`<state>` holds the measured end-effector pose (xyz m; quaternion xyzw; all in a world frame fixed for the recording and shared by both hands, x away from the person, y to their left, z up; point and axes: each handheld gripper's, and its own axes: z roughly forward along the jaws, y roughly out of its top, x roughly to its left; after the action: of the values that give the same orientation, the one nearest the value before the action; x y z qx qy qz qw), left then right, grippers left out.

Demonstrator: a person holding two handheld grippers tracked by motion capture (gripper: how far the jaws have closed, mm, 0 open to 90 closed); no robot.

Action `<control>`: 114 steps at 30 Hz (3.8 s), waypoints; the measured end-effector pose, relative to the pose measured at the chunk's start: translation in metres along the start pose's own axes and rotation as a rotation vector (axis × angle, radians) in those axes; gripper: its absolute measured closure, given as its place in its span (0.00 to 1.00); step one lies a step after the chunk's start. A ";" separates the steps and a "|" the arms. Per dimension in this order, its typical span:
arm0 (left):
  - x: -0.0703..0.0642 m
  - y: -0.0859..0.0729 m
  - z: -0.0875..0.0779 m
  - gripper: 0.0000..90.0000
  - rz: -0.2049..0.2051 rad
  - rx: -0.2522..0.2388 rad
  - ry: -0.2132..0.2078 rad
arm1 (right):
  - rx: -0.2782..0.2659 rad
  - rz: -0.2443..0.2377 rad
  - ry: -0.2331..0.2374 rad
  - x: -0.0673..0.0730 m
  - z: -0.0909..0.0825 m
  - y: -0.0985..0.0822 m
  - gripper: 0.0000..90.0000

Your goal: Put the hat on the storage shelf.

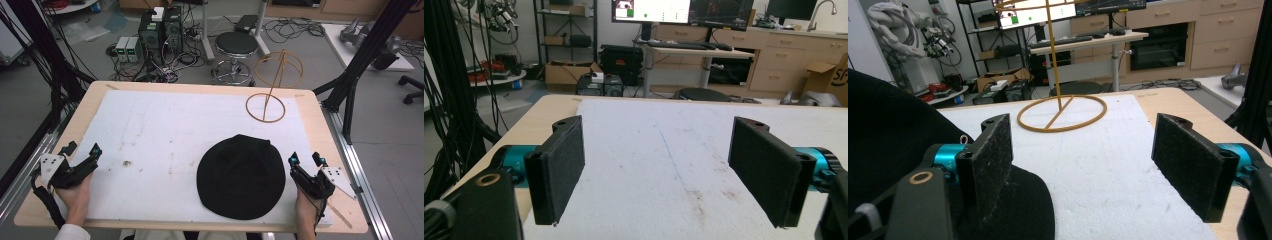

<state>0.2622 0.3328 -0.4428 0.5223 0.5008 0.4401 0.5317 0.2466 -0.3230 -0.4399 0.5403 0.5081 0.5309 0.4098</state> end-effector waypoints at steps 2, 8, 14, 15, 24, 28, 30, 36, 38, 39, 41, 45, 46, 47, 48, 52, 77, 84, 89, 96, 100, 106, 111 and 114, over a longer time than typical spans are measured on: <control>0.000 0.000 0.000 0.25 -0.001 0.001 -0.001 | 0.000 0.001 0.000 0.000 0.000 0.000 0.26; 0.000 0.000 0.000 0.25 -0.001 0.001 -0.001 | 0.001 0.001 0.001 0.000 0.000 0.000 0.26; 0.000 0.000 0.000 0.25 -0.003 -0.004 -0.006 | -0.010 0.011 0.037 0.000 0.000 0.000 0.26; 0.000 0.000 0.000 0.25 -0.004 -0.004 -0.006 | -0.010 0.013 0.046 0.001 0.000 0.000 0.26; 0.000 -0.001 0.001 0.26 -0.009 -0.002 -0.017 | -0.030 0.003 0.096 0.006 -0.001 0.001 0.26; 0.000 -0.001 0.001 0.26 -0.006 -0.001 -0.024 | -0.037 0.002 0.105 0.007 -0.001 0.002 0.26; 0.000 -0.001 0.001 0.26 -0.006 0.001 -0.024 | -0.036 0.005 0.114 0.008 -0.002 0.002 0.26; 0.000 -0.001 0.001 0.26 -0.007 0.001 -0.025 | -0.049 0.006 0.143 0.010 -0.003 0.003 0.26; 0.000 -0.001 0.001 0.26 -0.006 0.001 -0.025 | -0.056 0.004 0.160 0.011 -0.004 0.004 0.26; 0.000 -0.001 0.001 0.26 -0.007 0.001 -0.025 | -0.063 -0.001 0.171 0.011 -0.004 0.004 0.26; 0.000 -0.001 0.001 0.26 -0.007 0.001 -0.025 | -0.066 -0.002 0.195 0.013 -0.005 0.005 0.26; 0.001 -0.001 0.001 0.27 -0.008 -0.001 -0.028 | -0.082 -0.002 0.254 0.017 -0.006 0.007 0.26; 0.001 -0.001 0.001 0.27 -0.008 -0.001 -0.028 | -0.088 -0.007 0.263 0.018 -0.007 0.007 0.26; 0.001 -0.001 0.001 0.27 -0.009 0.000 -0.028 | -0.097 -0.012 0.277 0.019 -0.007 0.008 0.26; 0.001 -0.001 0.001 0.27 -0.009 0.000 -0.028 | -0.098 -0.013 0.288 0.019 -0.007 0.008 0.26; 0.001 -0.001 0.001 0.27 -0.009 -0.002 -0.027 | -0.106 -0.020 0.334 0.022 -0.008 0.010 0.27; 0.002 -0.001 0.002 0.27 -0.011 0.003 -0.021 | -0.058 -0.117 0.592 0.062 -0.010 0.013 0.27; 0.003 -0.001 0.002 0.27 -0.012 0.004 -0.023 | -0.018 -0.150 0.612 0.066 -0.007 0.011 0.27; 0.002 -0.001 0.002 0.27 -0.012 0.004 -0.021 | 0.012 -0.154 0.625 0.067 -0.005 0.009 0.27; 0.003 -0.002 0.002 0.27 -0.011 0.007 -0.020 | 0.055 -0.156 0.651 0.068 -0.003 0.007 0.30; 0.003 -0.002 0.002 0.27 -0.008 0.008 -0.022 | 0.070 -0.157 0.655 0.069 -0.002 0.006 0.30; 0.003 -0.002 0.002 0.27 -0.011 0.006 -0.018 | 0.084 -0.157 0.644 0.069 -0.001 0.006 0.33; 0.003 -0.002 0.002 0.27 -0.014 0.006 -0.025 | 0.108 -0.134 0.635 0.069 -0.002 0.005 0.45; 0.003 -0.002 0.002 0.27 -0.021 0.005 -0.024 | 0.107 -0.129 0.627 0.069 -0.003 0.006 0.49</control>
<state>0.2648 0.3359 -0.4450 0.5236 0.5007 0.4271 0.5411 0.2386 -0.2560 -0.4229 0.3379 0.6701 0.6168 0.2374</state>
